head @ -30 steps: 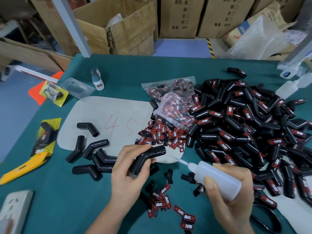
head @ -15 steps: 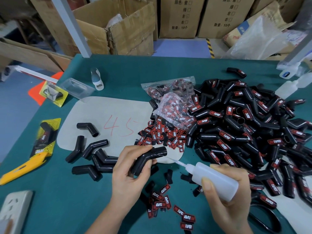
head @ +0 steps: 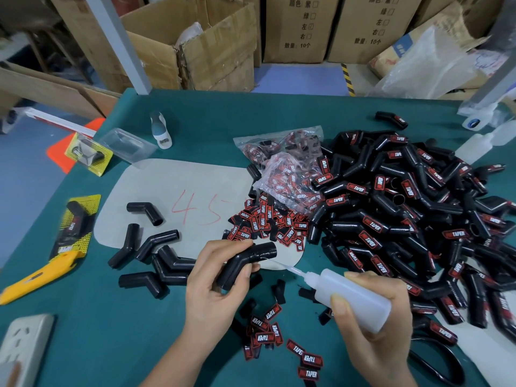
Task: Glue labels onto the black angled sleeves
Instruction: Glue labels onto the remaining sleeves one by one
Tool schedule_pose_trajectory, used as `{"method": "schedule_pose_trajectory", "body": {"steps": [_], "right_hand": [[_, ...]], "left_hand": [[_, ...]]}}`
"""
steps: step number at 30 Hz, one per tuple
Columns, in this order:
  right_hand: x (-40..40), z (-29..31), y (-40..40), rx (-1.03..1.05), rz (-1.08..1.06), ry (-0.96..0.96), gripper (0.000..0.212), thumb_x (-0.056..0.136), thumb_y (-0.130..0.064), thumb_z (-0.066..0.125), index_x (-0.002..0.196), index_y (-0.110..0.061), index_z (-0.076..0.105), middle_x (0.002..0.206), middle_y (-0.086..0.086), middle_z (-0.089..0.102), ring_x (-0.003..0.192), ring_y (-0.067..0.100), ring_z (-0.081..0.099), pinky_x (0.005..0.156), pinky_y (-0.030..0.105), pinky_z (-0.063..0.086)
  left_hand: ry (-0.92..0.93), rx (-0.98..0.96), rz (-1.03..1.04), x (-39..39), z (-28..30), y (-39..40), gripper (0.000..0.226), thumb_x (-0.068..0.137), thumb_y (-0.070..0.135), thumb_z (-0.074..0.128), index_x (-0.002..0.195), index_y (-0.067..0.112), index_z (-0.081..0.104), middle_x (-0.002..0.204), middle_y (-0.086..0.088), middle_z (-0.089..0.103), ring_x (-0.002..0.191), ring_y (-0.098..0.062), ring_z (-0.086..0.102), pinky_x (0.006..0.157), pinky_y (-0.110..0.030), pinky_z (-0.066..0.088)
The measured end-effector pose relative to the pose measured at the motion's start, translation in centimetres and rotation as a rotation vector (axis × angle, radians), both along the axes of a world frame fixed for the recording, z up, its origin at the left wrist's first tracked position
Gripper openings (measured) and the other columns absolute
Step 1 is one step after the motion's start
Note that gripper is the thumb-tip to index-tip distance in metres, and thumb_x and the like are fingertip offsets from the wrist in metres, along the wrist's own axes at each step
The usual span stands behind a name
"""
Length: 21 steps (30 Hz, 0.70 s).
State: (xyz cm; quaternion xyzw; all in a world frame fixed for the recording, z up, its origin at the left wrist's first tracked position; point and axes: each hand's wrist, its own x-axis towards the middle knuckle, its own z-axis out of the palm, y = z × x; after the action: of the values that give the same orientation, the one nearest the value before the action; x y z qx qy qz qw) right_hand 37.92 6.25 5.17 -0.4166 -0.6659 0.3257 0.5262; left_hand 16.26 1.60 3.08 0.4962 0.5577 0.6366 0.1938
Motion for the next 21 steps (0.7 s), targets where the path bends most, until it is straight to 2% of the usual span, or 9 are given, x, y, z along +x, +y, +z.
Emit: {"method": "schedule_pose_trajectory", "body": {"steps": [3,8,13,15,19,21], "right_hand": [[0.1,0.11,0.13,0.006,0.001,0.009,0.034,0.091,-0.068,0.065,0.121,-0.055,0.055,0.115,-0.029,0.066,0.09,0.01,0.071,0.062,0.029,0.058],[0.41,0.27,0.16,0.003,-0.019,-0.013,0.034,0.091,-0.068,0.065,0.12,-0.056,0.054,0.114,-0.028,0.066,0.077,0.027,0.074,0.046,0.043,0.057],[0.45,0.04,0.05,0.001,-0.017,-0.019,0.034,0.09,-0.067,0.067,0.12,-0.055,0.054,0.114,-0.025,0.067,0.072,0.036,0.074,0.046,0.048,0.057],[0.39,0.07,0.03,0.004,-0.017,-0.015,0.034,0.09,-0.067,0.067,0.119,-0.056,0.054,0.114,-0.026,0.067,0.073,0.033,0.075,0.047,0.047,0.057],[0.12,0.52,0.2,0.017,-0.013,-0.012,0.033,0.093,-0.066,0.064,0.122,-0.054,0.054,0.116,-0.03,0.065,0.086,0.012,0.072,0.054,0.035,0.057],[0.09,0.52,0.21,0.01,-0.012,-0.014,0.033,0.093,-0.067,0.064,0.122,-0.054,0.054,0.115,-0.029,0.066,0.083,0.016,0.072,0.055,0.037,0.057]], "left_hand": [[-0.003,0.0,-0.001,-0.05,0.02,-0.02,0.028,0.093,0.012,0.065,0.12,0.015,0.072,0.111,0.003,0.063,0.087,-0.015,0.075,0.082,-0.024,0.06],[-0.02,-0.008,0.007,-0.13,0.02,-0.07,0.028,0.093,0.012,0.065,0.121,0.014,0.072,0.11,-0.001,0.064,0.085,-0.017,0.076,0.082,-0.023,0.059],[0.0,-0.013,0.021,-0.21,0.05,-0.09,0.025,0.093,0.011,0.065,0.116,0.012,0.074,0.107,-0.009,0.064,0.086,-0.017,0.075,0.083,-0.02,0.057],[0.009,-0.009,0.031,-0.21,0.15,-0.03,0.024,0.092,0.009,0.065,0.115,0.013,0.074,0.106,-0.011,0.064,0.086,-0.016,0.074,0.083,-0.018,0.056],[0.033,-0.001,0.036,-0.2,0.23,0.06,0.028,0.091,-0.001,0.069,0.116,0.011,0.072,0.104,-0.016,0.063,0.089,-0.012,0.073,0.084,-0.014,0.055],[0.009,-0.001,0.022,-0.18,0.22,0.04,0.025,0.093,0.007,0.067,0.118,0.009,0.07,0.104,-0.018,0.063,0.085,-0.013,0.075,0.083,-0.017,0.056]]}}
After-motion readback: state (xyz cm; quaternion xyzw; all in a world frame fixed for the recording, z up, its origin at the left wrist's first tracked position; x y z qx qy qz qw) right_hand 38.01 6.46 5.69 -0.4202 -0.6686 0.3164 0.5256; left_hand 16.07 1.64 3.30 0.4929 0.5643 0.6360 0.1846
